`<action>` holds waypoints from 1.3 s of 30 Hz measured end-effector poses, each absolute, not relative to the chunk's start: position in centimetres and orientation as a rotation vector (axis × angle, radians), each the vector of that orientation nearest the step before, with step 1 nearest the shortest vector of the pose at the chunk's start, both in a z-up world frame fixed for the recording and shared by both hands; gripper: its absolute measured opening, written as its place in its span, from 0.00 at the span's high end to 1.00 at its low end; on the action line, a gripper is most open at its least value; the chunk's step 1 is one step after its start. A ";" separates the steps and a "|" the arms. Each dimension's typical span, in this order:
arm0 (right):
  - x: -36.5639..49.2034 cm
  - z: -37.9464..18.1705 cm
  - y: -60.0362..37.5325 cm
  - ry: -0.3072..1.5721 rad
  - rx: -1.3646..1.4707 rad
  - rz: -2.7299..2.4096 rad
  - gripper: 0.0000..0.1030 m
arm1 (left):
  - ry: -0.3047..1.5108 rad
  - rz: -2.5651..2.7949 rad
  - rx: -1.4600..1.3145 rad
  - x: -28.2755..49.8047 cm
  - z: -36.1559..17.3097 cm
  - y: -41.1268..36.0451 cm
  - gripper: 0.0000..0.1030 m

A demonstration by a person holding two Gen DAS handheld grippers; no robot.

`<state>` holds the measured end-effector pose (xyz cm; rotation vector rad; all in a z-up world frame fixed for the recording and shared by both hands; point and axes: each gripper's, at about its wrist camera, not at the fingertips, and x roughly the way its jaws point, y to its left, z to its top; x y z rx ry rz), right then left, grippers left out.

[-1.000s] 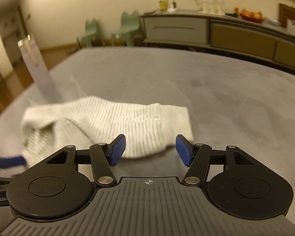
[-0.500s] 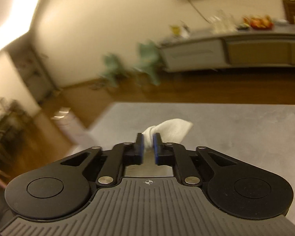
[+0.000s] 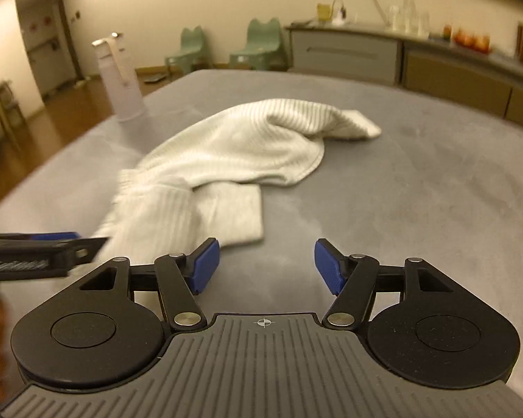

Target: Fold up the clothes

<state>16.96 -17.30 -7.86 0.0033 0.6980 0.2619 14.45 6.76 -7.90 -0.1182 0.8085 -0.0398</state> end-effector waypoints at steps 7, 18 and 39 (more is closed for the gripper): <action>19.4 -9.1 -14.4 0.695 -0.060 0.317 0.59 | 0.795 -0.021 -0.113 14.5 -8.0 7.2 0.77; 15.4 -2.2 -21.1 0.574 -0.246 0.104 1.00 | 0.793 0.139 -0.236 14.4 -7.6 10.8 0.80; 14.7 -9.3 -18.4 0.704 -0.132 0.294 0.63 | 0.804 0.070 -0.029 17.9 -7.4 9.4 0.46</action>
